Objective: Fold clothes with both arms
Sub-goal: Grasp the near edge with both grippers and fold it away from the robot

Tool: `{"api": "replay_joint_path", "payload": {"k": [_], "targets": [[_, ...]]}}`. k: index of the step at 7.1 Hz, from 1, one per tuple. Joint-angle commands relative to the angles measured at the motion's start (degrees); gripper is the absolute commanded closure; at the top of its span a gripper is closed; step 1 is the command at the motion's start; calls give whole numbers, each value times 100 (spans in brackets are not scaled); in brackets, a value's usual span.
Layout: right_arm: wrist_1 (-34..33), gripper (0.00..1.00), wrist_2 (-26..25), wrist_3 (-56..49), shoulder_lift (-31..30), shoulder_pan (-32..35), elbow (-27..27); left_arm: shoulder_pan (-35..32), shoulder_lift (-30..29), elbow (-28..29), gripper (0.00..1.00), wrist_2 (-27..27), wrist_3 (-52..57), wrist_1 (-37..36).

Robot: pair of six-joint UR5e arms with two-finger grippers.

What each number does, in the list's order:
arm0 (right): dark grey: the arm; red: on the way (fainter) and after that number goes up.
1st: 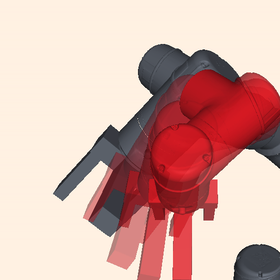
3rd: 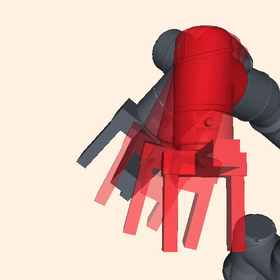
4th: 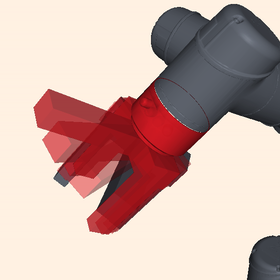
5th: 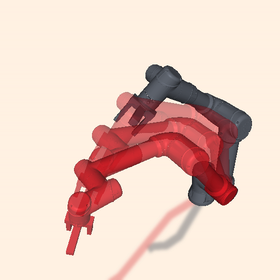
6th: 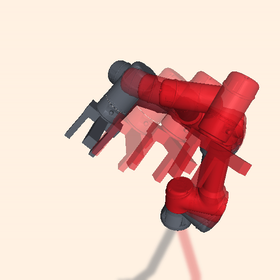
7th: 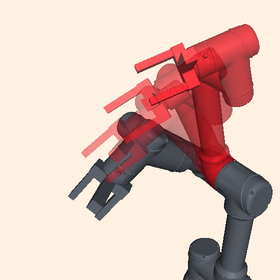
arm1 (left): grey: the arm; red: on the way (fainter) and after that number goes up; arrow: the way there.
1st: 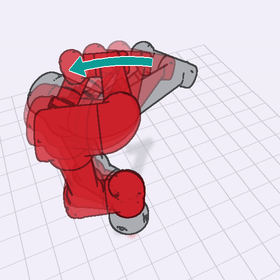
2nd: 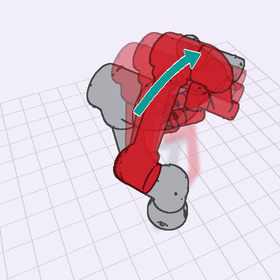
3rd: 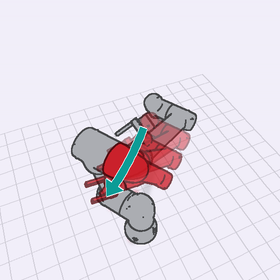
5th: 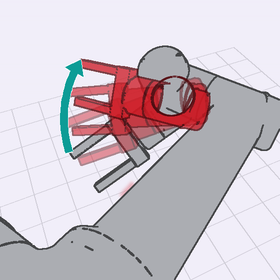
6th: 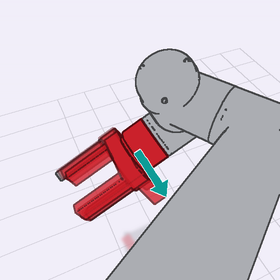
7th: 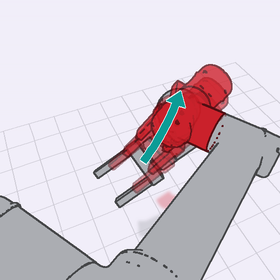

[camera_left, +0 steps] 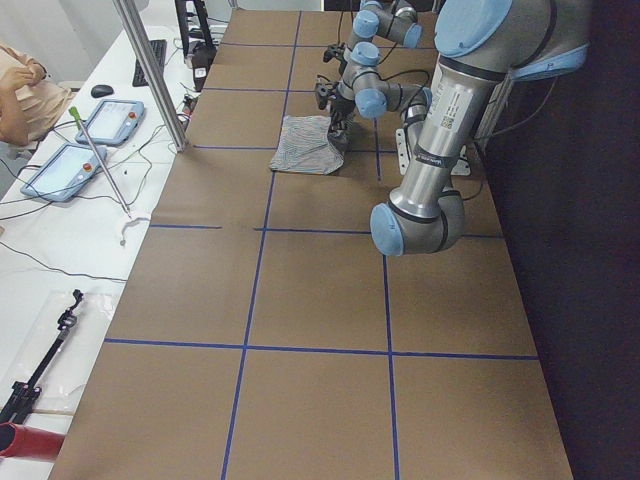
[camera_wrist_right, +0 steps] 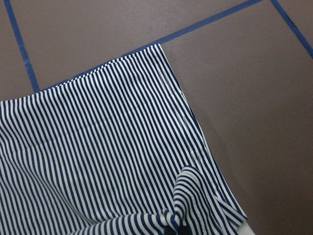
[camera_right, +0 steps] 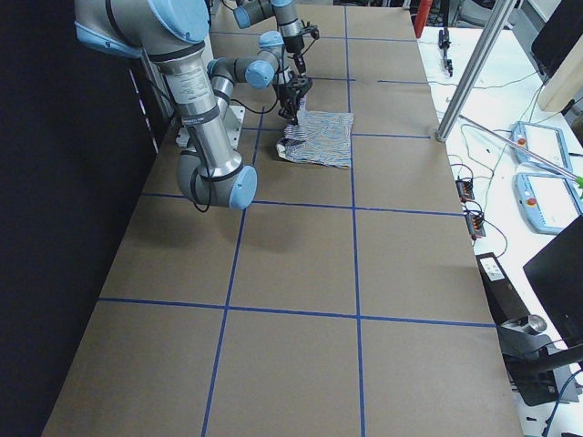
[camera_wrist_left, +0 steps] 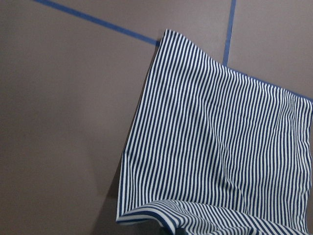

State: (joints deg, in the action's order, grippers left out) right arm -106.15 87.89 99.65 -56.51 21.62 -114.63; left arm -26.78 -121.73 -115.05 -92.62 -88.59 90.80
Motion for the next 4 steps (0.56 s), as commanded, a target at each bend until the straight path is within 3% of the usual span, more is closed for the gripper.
{"api": "replay_joint_path", "payload": {"k": [1,4], "targets": [[628,100,9,-243,122,386,772,-449,-446,1173,100,-2,280,603],[1304,100,9,-253,710,720,2169,-547,-668,2143,100,16,413,1289]]}}
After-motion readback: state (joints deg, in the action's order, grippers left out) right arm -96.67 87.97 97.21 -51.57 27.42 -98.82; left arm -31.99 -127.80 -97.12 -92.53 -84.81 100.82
